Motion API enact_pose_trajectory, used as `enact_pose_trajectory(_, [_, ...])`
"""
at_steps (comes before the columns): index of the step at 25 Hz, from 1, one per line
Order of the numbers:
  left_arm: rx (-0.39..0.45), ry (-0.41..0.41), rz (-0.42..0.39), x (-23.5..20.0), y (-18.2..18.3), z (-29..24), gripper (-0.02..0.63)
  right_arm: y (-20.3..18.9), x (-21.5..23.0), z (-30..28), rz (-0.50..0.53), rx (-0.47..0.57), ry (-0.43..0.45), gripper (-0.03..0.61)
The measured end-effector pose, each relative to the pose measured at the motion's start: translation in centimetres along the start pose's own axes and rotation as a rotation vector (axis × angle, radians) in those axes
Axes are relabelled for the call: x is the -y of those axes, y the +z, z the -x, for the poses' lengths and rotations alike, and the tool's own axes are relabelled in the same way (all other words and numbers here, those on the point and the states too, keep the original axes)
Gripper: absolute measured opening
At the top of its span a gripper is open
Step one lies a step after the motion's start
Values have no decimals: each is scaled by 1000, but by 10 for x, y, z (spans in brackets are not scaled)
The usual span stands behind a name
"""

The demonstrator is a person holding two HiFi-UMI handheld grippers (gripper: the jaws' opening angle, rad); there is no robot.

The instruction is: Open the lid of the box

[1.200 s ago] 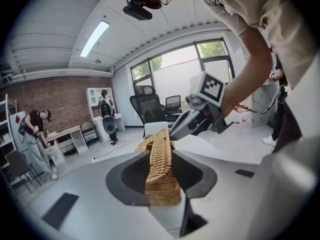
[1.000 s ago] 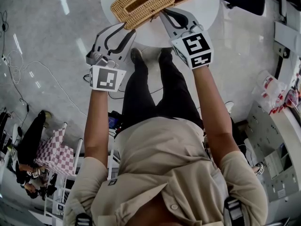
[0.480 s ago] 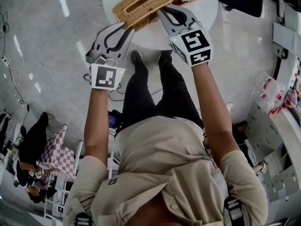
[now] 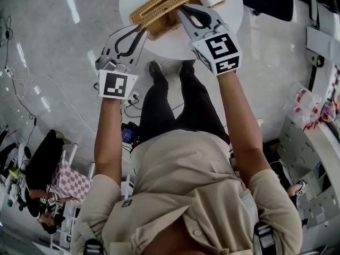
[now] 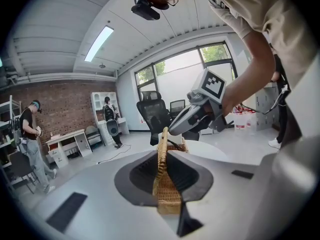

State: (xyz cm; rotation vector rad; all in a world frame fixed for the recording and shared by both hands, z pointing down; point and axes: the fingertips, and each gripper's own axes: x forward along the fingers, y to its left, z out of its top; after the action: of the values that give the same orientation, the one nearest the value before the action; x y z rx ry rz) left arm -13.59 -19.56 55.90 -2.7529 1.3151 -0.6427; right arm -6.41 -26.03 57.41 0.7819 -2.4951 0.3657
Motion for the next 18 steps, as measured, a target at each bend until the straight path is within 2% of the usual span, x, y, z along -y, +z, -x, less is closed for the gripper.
enact_pose_trajectory(18, [-25, 56, 4, -38, 19, -1, 44, 50, 15, 34, 18, 65, -56, 14])
